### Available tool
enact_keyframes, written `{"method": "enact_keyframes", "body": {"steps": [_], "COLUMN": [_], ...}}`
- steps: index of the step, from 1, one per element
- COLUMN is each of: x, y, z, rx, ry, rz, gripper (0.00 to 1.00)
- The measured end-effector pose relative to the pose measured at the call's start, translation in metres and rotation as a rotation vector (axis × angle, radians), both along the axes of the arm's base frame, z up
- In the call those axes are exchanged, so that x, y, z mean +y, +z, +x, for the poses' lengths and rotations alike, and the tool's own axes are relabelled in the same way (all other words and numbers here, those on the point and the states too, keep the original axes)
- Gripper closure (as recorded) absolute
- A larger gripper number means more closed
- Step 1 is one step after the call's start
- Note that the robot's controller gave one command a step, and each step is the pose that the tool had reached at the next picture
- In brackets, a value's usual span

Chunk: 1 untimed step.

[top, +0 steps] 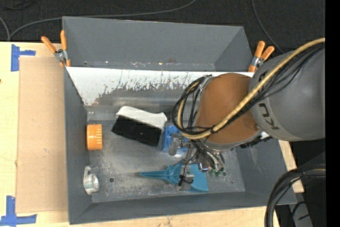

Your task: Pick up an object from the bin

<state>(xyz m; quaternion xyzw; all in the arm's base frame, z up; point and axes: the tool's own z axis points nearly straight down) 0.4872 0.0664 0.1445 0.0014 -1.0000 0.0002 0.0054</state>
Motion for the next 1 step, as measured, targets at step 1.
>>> {"method": "enact_keyframes", "body": {"steps": [1], "x": [-0.0006], "y": [0.0032], "z": [0.002], "rx": [-0.007], "ry": [-0.005], "rz": [0.0], "gripper": [0.0]}}
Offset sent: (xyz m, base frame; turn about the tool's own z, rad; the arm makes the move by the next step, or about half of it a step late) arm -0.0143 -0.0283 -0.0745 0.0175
